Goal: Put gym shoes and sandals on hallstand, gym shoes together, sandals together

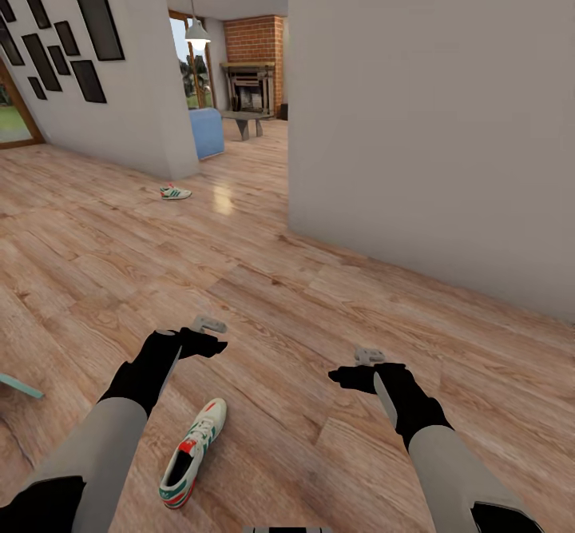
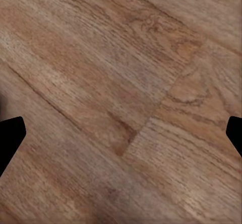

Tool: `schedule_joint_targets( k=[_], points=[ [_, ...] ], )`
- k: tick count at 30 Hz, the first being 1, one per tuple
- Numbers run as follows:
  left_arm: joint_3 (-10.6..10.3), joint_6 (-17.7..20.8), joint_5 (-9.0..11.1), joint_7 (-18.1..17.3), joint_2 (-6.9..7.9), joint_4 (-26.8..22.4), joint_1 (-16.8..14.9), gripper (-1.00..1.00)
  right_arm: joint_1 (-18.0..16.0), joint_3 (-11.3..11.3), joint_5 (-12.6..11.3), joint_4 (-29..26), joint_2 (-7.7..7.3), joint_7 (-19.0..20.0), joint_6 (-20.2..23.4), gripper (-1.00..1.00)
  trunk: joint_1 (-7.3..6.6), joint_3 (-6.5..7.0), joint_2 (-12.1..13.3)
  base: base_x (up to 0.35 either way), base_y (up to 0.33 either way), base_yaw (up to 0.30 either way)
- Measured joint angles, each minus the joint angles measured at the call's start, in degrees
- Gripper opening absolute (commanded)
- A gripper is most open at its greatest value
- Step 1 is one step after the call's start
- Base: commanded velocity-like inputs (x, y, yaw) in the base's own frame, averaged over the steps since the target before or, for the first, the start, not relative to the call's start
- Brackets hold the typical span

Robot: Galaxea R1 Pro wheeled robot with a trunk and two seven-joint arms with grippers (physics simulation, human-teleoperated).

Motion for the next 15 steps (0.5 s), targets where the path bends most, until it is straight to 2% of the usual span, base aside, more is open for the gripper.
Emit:
schedule_joint_targets(
  k=[15],
  points=[
    [0.04, 0.00, -0.04, 0.02, 0.05, -0.08, 0.00, 1.00, 0.00, 0.00, 0.19, 0.16, -0.03, 0.20, -0.05, 1.00, 0.00, 0.00, 0.00, -0.002, -0.001, 0.000]
  ],
)
